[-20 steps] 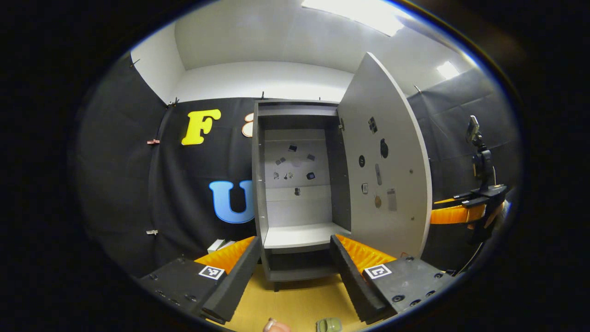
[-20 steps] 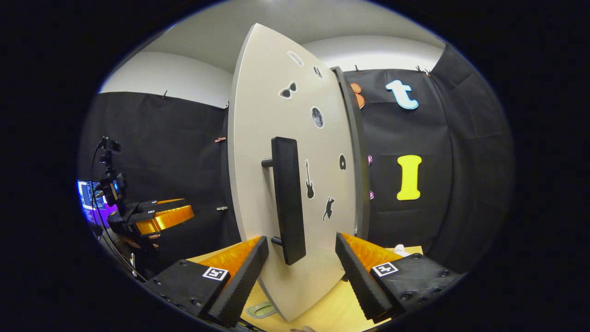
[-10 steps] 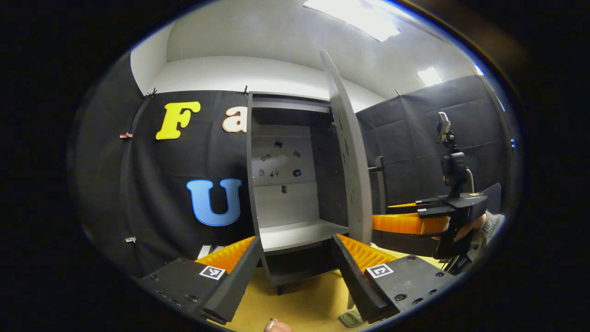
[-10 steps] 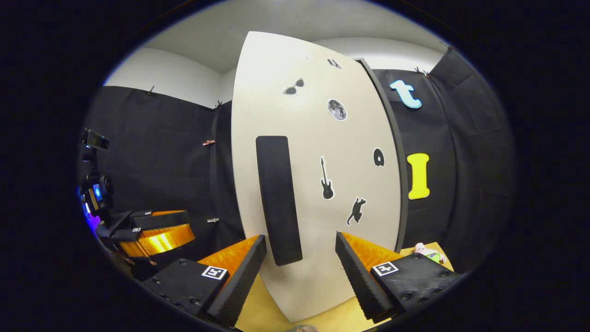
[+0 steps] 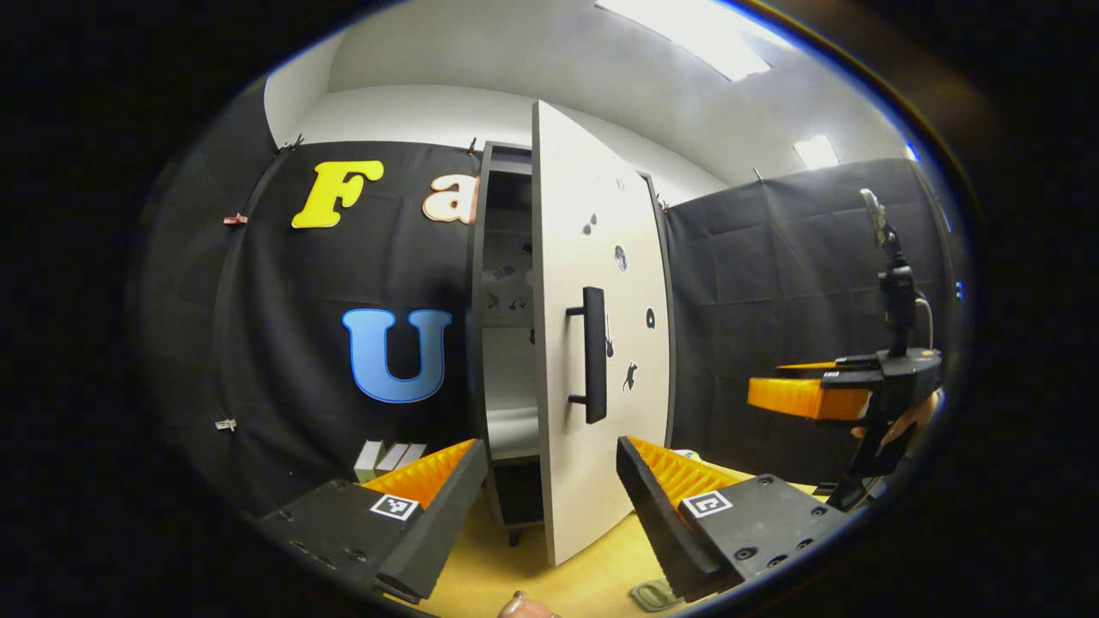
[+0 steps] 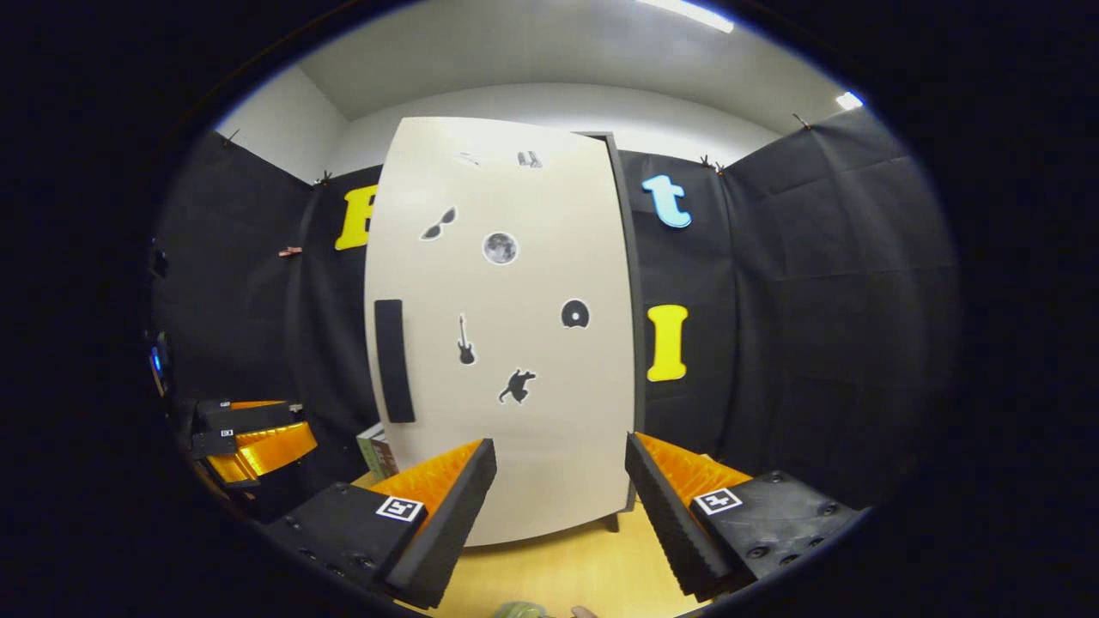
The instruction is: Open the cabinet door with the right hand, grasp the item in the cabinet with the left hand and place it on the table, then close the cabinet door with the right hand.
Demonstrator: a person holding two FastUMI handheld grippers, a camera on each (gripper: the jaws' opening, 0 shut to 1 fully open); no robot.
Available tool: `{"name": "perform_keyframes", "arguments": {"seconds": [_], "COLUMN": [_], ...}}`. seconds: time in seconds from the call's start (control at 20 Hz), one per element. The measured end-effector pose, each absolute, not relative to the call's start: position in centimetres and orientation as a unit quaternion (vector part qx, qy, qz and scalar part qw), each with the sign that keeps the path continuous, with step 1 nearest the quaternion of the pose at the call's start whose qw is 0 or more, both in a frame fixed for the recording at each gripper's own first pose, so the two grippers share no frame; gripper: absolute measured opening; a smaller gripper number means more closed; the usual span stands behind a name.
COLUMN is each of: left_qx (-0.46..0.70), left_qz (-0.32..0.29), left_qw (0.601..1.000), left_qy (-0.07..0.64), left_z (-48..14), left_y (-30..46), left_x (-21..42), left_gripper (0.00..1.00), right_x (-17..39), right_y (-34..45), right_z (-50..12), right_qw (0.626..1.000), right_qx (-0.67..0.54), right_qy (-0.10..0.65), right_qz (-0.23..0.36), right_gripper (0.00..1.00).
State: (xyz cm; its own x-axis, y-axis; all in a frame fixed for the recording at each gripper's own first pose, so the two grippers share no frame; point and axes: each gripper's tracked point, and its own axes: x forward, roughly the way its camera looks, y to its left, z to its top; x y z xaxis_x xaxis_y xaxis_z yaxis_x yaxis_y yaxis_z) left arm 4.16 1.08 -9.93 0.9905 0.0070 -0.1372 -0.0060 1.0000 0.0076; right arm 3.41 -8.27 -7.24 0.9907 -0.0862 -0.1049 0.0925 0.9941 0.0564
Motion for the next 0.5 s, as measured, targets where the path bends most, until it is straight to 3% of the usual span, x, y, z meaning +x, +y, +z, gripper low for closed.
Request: {"name": "perform_keyframes", "arguments": {"seconds": [0.5], "left_qx": [-0.012], "left_qz": [0.051], "left_qw": [0.997], "left_qy": [0.064], "left_z": [-9.8], "left_y": [-1.9], "left_x": [6.2], "left_gripper": [0.95], "right_x": [4.1], "right_y": [-9.3], "right_z": [-6.1], "right_qw": [0.999], "right_qx": [0.011], "right_qy": [0.037], "right_qz": [-0.009], "right_gripper": [0.98]}}
